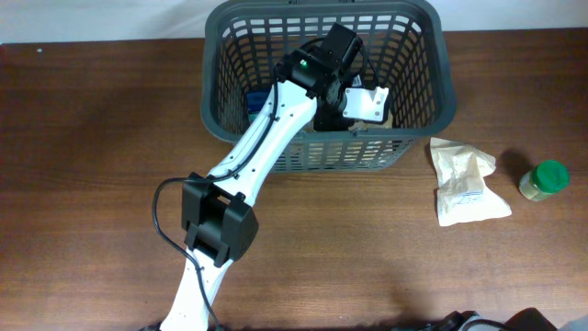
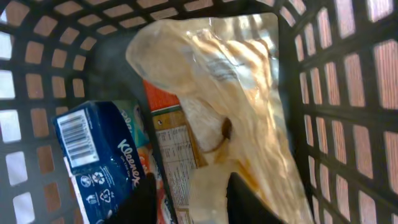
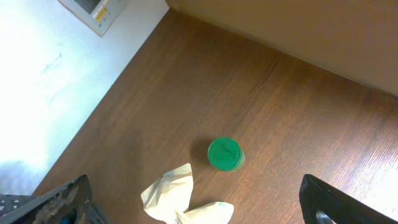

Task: Pack container
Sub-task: 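Drop the paper bag into the basket with the left gripper, then raise the left arm away to the side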

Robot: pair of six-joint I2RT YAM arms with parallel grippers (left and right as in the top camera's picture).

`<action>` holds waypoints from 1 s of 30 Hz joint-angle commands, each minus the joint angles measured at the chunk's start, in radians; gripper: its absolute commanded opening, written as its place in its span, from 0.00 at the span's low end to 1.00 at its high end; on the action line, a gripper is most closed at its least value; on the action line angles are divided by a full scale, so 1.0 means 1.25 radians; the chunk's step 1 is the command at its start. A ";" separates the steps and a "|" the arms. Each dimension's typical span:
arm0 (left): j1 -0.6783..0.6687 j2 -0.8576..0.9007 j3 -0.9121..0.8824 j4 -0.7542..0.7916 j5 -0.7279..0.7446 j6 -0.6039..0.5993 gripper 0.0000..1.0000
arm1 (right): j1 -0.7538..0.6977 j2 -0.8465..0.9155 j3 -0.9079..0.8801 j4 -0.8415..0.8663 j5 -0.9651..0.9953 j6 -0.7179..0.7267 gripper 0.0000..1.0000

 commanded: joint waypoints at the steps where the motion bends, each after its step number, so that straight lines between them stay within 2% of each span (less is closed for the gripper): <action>1: -0.005 -0.025 0.067 -0.006 -0.026 -0.152 0.45 | -0.004 0.001 0.003 0.000 0.007 0.004 0.99; 4: 0.005 -0.052 0.157 -0.030 -0.050 -0.286 0.62 | -0.004 0.001 0.003 0.000 0.007 0.004 0.99; 6: 0.018 -0.078 0.240 -0.066 -0.058 -0.349 0.68 | -0.004 0.001 0.003 0.000 0.007 0.004 0.99; 11: 0.063 -0.146 0.398 -0.139 -0.063 -0.454 0.71 | -0.004 0.001 0.003 0.000 0.007 0.004 0.99; 13: 0.113 -0.188 0.453 -0.184 -0.063 -0.501 0.71 | -0.004 0.001 0.003 0.000 0.007 0.004 0.99; 17: 0.212 -0.238 0.469 -0.254 -0.086 -0.515 0.71 | -0.004 0.001 0.003 0.000 0.007 0.004 0.99; 22: 0.367 -0.252 0.469 -0.345 -0.131 -0.664 0.77 | -0.004 0.001 0.003 0.000 0.007 0.004 0.99; 24: 0.429 -0.249 0.466 -0.389 -0.131 -0.708 0.99 | -0.004 0.001 0.003 0.000 0.007 0.004 0.99; 30: 0.522 -0.245 0.449 -0.401 -0.131 -0.725 0.99 | -0.004 0.002 0.003 0.000 0.007 0.004 0.99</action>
